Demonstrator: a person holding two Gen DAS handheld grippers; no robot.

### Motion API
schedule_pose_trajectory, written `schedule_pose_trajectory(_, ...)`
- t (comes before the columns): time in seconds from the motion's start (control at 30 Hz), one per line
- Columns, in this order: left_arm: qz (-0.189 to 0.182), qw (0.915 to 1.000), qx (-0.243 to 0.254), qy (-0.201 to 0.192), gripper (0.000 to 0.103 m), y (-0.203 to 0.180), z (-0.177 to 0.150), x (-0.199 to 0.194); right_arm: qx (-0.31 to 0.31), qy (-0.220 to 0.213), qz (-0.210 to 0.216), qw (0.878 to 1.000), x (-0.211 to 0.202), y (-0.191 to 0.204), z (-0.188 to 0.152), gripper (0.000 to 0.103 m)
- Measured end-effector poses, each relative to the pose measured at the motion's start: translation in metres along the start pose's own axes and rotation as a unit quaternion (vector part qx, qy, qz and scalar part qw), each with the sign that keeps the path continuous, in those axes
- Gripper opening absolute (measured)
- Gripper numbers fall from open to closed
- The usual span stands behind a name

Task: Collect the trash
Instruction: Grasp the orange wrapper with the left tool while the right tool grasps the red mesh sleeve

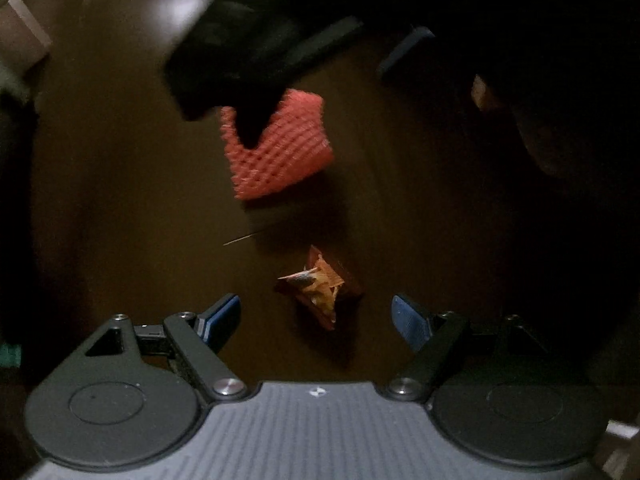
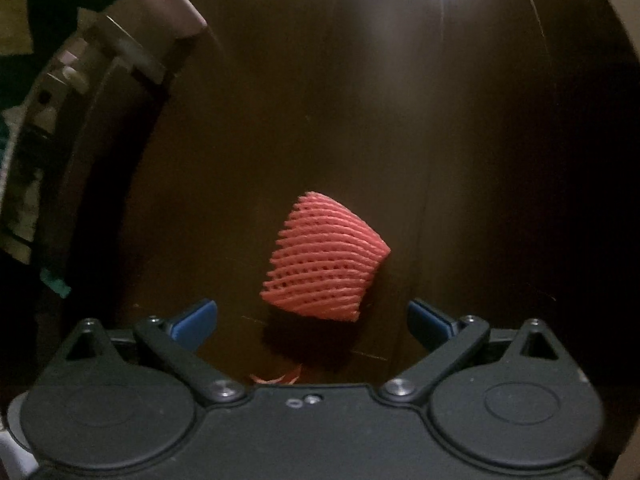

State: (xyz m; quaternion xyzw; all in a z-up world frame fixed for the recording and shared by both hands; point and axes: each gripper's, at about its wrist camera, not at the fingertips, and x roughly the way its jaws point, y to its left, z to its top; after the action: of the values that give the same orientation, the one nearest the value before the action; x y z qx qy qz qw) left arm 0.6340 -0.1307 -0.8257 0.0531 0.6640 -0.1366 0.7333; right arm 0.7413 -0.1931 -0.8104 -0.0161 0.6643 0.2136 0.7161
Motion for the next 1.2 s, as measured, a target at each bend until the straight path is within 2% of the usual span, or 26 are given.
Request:
schedule_pose_trajectory(0.13, 0.011, 0.9979, 0.063, -0.004, 0.083, -0.014, 0.0, 0.02, 0.012, 0.012, 0.005, 1.0, 0.021, -0.007, 0.005, 0.102)
schedule_pose_trajectory(0.27, 0.006, 0.9923, 0.124, -0.002, 0.083, -0.024, 0.002, 0.036, 0.012, 0.012, 0.01, 1.0, 0.036, -0.01, 0.01, 0.102)
schedule_pose_trajectory(0.4, -0.007, 0.9914, 0.128, 0.027, 0.083, -0.015, 0.008, 0.057, 0.0, 0.02, 0.015, 1.0, 0.048, -0.007, 0.013, 0.102)
schedule_pose_trajectory(0.5, -0.006, 0.9898, 0.139, 0.029, 0.083, -0.013, 0.009, 0.064, -0.012, 0.027, 0.009, 1.0, 0.059, -0.003, 0.013, 0.101)
schedule_pose_trajectory(0.6, -0.007, 0.9875, 0.154, 0.033, 0.082, -0.016, 0.005, 0.068, -0.015, 0.025, -0.001, 1.0, 0.066, -0.002, 0.012, 0.096)
schedule_pose_trajectory(0.67, -0.006, 0.9872, 0.155, 0.037, 0.078, -0.016, 0.002, 0.07, -0.018, 0.024, -0.003, 1.0, 0.069, -0.001, 0.011, 0.087)
schedule_pose_trajectory(0.7, -0.002, 0.9874, 0.154, 0.038, 0.07, -0.017, 0.001, 0.072, -0.022, 0.024, -0.004, 0.999, 0.07, 0.0, 0.01, 0.086)
schedule_pose_trajectory(0.77, 0.006, 0.9885, 0.147, 0.036, 0.062, -0.016, -0.001, 0.073, -0.031, 0.027, -0.005, 0.999, 0.073, 0.002, 0.008, 0.081)
schedule_pose_trajectory(0.9, 0.015, 0.992, 0.122, 0.029, 0.052, -0.011, -0.001, 0.07, -0.043, 0.031, -0.018, 0.998, 0.079, 0.006, 0.006, 0.069)
schedule_pose_trajectory(1.0, 0.021, 0.9948, 0.097, 0.021, 0.05, -0.005, -0.001, 0.067, -0.036, 0.024, -0.03, 0.999, 0.078, 0.004, 0.005, 0.058)
schedule_pose_trajectory(1.17, 0.037, 0.9981, 0.049, 0.009, 0.047, 0.003, 0.001, 0.061, -0.029, 0.01, -0.036, 0.999, 0.073, -0.002, 0.007, 0.021)
schedule_pose_trajectory(1.2, 0.04, 0.9984, 0.04, 0.008, 0.046, 0.005, 0.0, 0.059, -0.027, 0.007, -0.036, 0.999, 0.071, -0.003, 0.006, 0.019)
